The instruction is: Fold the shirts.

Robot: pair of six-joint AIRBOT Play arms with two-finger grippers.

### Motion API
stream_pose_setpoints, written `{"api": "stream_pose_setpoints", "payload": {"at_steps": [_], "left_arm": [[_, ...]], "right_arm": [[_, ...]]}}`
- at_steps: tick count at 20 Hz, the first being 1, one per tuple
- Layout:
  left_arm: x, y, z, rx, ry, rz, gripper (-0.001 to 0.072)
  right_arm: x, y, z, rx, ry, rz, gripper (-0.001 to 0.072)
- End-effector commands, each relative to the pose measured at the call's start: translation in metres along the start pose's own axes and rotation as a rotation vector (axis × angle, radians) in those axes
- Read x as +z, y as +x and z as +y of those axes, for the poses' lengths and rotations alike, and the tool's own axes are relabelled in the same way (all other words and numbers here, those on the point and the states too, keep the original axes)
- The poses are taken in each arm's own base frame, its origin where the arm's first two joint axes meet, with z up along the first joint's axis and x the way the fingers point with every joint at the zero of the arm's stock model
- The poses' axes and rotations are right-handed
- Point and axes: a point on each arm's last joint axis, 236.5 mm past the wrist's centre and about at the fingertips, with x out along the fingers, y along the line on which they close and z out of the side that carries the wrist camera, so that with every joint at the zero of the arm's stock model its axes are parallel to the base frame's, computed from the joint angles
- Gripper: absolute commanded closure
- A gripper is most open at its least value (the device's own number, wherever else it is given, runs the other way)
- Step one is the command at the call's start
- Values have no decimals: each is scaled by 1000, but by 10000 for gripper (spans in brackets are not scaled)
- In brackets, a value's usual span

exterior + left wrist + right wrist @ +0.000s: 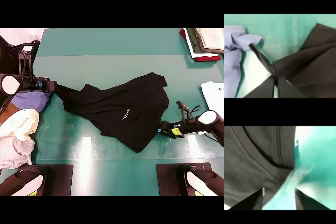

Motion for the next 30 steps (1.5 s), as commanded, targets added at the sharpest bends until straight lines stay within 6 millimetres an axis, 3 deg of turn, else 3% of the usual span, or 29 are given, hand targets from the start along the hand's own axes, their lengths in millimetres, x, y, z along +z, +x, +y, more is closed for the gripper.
{"api": "stream_pose_setpoints", "payload": {"at_steps": [1,2,4,6,9,12,14,17,18,19,20,21,24,26,30], "left_arm": [[-8,0,0,1,0,35,680],[-10,0,1,2,0,43,680],[-16,0,1,2,0,69,680],[-27,-1,1,3,0,114,680],[-51,-5,-3,-12,-12,217,680],[-60,-8,-23,-93,-35,257,680],[-52,-9,-39,-163,-62,229,680],[-38,-5,-46,-191,-79,169,680],[-35,-1,-46,-189,-81,160,679],[-34,3,-44,-182,-79,155,519],[-33,9,-41,-169,-75,154,249],[-35,15,-34,-142,-56,160,181],[-43,20,-9,-40,22,191,182],[-53,18,1,-21,18,233,221],[-62,12,33,-82,-190,266,221]], "right_arm": [[6,20,3,10,9,-21,413],[8,22,3,6,3,-30,532],[19,18,5,2,-34,-62,688],[43,-6,9,-8,-76,-122,690],[101,-80,1,-83,-112,-309,692],[144,-152,-19,-115,-39,-442,692],[159,-175,-29,-121,-25,-450,691],[170,-177,-31,-119,-39,-387,689],[174,-175,-29,-107,-38,-372,685],[178,-175,-25,-88,-35,-364,618],[182,-177,-21,-75,-37,-361,411],[183,-181,-17,-62,-39,-355,305],[182,-200,-7,-67,-79,-362,305],[182,-215,1,-72,-116,-404,306],[177,-235,13,-78,-146,-478,306]]}}
